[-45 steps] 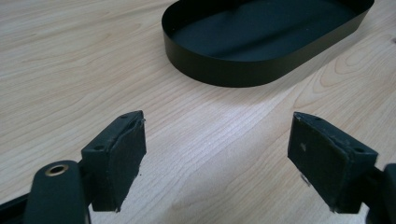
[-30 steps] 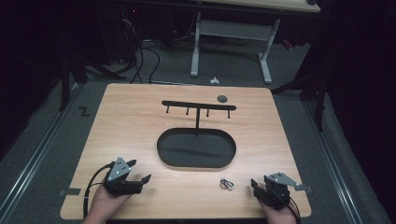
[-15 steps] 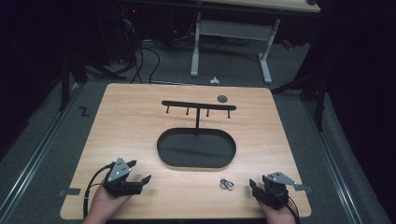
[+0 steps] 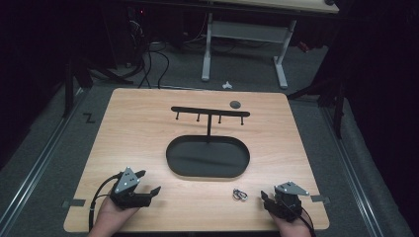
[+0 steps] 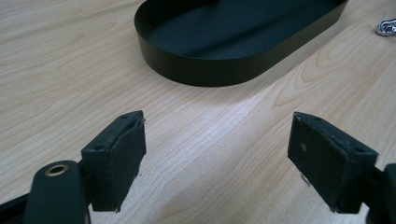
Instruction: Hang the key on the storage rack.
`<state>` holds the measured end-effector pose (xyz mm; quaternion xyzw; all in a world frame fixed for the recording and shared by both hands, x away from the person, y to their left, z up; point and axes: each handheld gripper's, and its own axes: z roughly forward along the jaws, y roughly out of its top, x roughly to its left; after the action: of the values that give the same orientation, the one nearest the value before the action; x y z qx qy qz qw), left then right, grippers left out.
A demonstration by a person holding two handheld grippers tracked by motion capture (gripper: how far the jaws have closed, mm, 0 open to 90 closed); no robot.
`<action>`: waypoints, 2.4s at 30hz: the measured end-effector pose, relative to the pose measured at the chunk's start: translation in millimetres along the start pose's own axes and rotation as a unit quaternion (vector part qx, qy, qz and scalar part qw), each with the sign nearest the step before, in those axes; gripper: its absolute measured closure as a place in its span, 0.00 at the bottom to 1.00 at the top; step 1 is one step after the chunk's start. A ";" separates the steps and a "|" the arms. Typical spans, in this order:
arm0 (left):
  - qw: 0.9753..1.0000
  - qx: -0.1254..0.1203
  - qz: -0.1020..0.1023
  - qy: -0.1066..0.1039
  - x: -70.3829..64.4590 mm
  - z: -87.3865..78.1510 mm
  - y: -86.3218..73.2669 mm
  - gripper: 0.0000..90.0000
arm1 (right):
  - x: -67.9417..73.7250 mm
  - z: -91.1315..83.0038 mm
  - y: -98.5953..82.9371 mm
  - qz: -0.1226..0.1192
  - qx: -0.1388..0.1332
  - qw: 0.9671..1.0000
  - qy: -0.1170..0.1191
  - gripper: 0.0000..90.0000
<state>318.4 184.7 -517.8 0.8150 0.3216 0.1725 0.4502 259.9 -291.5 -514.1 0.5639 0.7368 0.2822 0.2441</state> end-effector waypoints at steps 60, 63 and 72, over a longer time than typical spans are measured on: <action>1.000 -0.001 0.003 -0.020 -1.0 -1.3 0.9 0.22 | 12.4 3.2 60.4 -0.102 0.291 0.950 0.049 0.56; 1.000 -0.001 0.003 -0.021 -1.3 -1.0 0.9 0.22 | 17.3 3.6 63.8 -0.108 0.291 0.949 0.056 0.56; 1.000 -0.002 0.004 -0.021 -1.4 -0.9 1.1 0.22 | 34.3 8.0 83.8 -0.100 0.273 0.954 0.075 0.49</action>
<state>317.3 183.8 -516.4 0.8190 0.3086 0.1574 0.4575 315.0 -240.0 -463.4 0.5096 0.8546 0.0860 0.0517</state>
